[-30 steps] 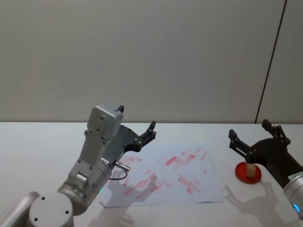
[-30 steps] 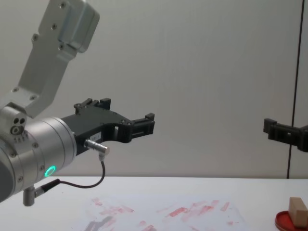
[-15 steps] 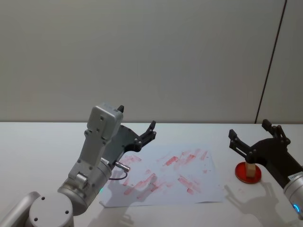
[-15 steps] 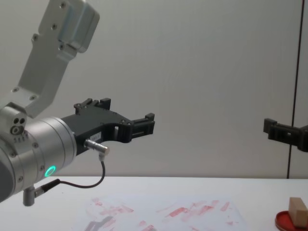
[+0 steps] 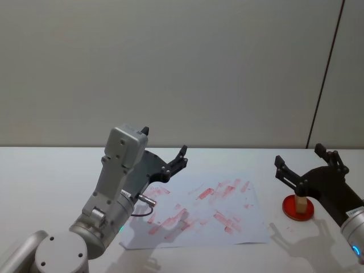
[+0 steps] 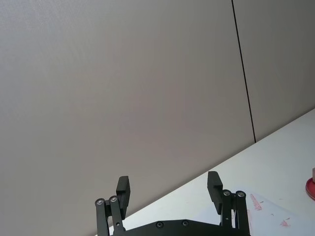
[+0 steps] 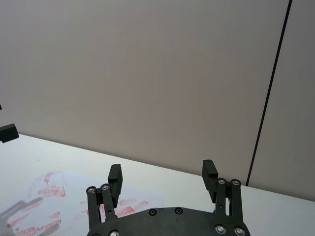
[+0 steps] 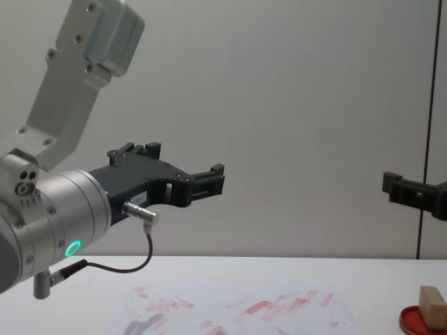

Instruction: Use the one hand to pick up the stamp and affix it onto the A4 paper.

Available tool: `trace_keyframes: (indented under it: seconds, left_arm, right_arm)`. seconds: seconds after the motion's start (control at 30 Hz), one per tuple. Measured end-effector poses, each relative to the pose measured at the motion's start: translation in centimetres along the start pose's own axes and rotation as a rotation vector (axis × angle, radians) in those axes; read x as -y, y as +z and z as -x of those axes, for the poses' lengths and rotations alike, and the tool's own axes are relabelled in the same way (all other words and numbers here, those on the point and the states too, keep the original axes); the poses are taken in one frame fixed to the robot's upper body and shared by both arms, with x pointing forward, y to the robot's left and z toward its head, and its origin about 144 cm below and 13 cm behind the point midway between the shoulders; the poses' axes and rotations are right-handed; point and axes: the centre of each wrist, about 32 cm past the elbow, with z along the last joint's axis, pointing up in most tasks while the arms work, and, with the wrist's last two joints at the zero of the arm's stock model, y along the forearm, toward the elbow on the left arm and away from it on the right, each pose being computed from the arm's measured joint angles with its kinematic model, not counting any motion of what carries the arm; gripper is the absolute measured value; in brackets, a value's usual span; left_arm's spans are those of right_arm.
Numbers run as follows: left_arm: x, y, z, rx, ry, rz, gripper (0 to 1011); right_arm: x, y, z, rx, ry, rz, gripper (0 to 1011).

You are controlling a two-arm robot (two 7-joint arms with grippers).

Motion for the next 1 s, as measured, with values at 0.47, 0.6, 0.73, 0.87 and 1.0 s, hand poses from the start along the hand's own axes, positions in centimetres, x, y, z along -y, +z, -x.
trace_keyframes:
  seconds: [0.47, 0.6, 0.73, 0.87, 1.0]
  left_arm:
    - [0.00, 0.00, 0.00, 0.000, 0.000, 0.000, 1002]
    - [0.00, 0.00, 0.00, 0.000, 0.000, 0.000, 1002]
    - [0.00, 0.00, 0.00, 0.000, 0.000, 0.000, 1003]
    - [0.00, 0.00, 0.00, 0.000, 0.000, 0.000, 1002]
    - [0.00, 0.00, 0.00, 0.000, 0.000, 0.000, 1003]
  right_arm:
    - [0.00, 0.00, 0.00, 0.000, 0.000, 0.000, 1001]
    - [0.00, 0.00, 0.00, 0.000, 0.000, 0.000, 1001]
    - [0.00, 0.00, 0.00, 0.000, 0.000, 0.000, 1001]
    - [0.00, 0.00, 0.00, 0.000, 0.000, 0.000, 1001]
    - [0.00, 0.00, 0.00, 0.000, 0.000, 0.000, 1001]
